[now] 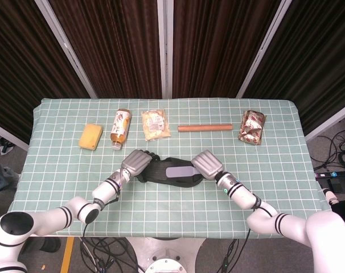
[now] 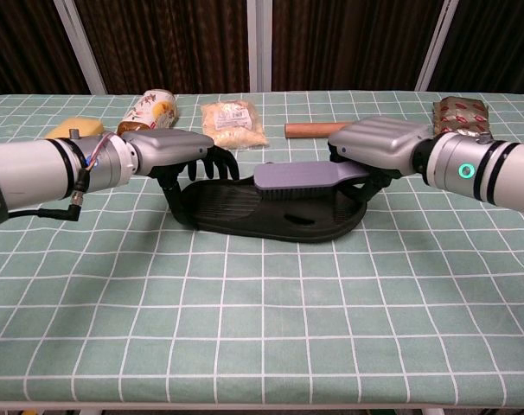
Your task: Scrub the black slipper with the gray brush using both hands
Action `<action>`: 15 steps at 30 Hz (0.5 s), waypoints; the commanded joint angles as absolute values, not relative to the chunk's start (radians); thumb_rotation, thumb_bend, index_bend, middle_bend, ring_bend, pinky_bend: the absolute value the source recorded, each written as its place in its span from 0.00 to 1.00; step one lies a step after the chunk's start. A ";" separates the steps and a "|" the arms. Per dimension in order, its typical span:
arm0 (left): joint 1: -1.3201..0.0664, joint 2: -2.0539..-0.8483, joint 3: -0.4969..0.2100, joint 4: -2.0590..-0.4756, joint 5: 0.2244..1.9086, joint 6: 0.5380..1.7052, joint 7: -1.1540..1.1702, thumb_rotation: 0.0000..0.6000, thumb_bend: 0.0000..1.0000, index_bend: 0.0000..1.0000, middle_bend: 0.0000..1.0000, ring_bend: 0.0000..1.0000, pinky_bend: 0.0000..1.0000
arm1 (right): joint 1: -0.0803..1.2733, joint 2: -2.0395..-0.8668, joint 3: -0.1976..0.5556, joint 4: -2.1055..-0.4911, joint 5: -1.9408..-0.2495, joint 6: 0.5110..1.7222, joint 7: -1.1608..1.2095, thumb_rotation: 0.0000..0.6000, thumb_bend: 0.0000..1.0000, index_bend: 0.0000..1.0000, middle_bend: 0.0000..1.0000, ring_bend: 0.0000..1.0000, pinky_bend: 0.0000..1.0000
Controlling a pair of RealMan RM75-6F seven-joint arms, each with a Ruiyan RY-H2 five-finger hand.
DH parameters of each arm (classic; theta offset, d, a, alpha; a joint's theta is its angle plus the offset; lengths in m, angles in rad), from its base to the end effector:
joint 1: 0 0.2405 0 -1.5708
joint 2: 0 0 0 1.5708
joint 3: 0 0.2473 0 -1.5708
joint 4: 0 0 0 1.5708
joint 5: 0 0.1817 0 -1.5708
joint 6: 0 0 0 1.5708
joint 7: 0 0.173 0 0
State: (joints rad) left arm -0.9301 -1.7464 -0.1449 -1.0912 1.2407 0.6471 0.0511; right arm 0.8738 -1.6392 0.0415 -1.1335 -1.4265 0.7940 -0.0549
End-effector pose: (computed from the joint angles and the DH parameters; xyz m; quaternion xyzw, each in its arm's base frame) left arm -0.1145 0.3817 -0.0809 -0.8124 -0.3842 -0.3080 0.3123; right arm -0.1373 -0.3713 -0.0473 0.8453 -0.2811 0.3087 0.3334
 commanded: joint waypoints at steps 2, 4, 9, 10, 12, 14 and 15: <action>-0.929 -1.745 -0.143 -1.094 1.243 0.653 0.052 1.00 0.11 0.38 0.40 0.30 0.36 | 0.856 -1.591 0.031 -1.181 -1.471 0.832 0.022 1.00 0.63 1.00 1.00 0.97 1.00; -0.930 -1.744 -0.142 -1.096 1.243 0.653 0.053 1.00 0.11 0.38 0.40 0.30 0.36 | 0.850 -1.598 0.053 -1.161 -1.470 0.869 0.046 1.00 0.63 1.00 1.00 0.97 1.00; -0.932 -1.741 -0.141 -1.096 1.239 0.650 0.057 1.00 0.11 0.38 0.40 0.30 0.36 | 0.868 -1.657 0.096 -1.072 -1.436 0.863 -0.010 1.00 0.63 1.00 1.00 0.97 1.00; -0.932 -1.741 -0.141 -1.096 1.238 0.650 0.058 1.00 0.11 0.38 0.40 0.30 0.36 | 0.873 -1.668 0.097 -1.058 -1.431 0.853 -0.024 1.00 0.63 1.00 1.00 0.97 1.00; -0.932 -1.741 -0.139 -1.097 1.236 0.649 0.059 1.00 0.11 0.38 0.40 0.30 0.36 | 0.880 -1.688 0.095 -1.036 -1.424 0.833 -0.048 1.00 0.63 1.00 1.00 0.97 1.00; -0.931 -1.740 -0.139 -1.097 1.235 0.648 0.060 1.00 0.11 0.38 0.40 0.30 0.36 | 0.882 -1.694 0.083 -1.034 -1.428 0.816 -0.057 1.00 0.63 1.00 1.00 0.97 1.00; -0.932 -1.740 -0.138 -1.096 1.233 0.647 0.060 1.00 0.11 0.38 0.40 0.30 0.36 | 0.882 -1.692 0.070 -1.038 -1.435 0.804 -0.060 1.00 0.63 1.00 1.00 0.97 1.00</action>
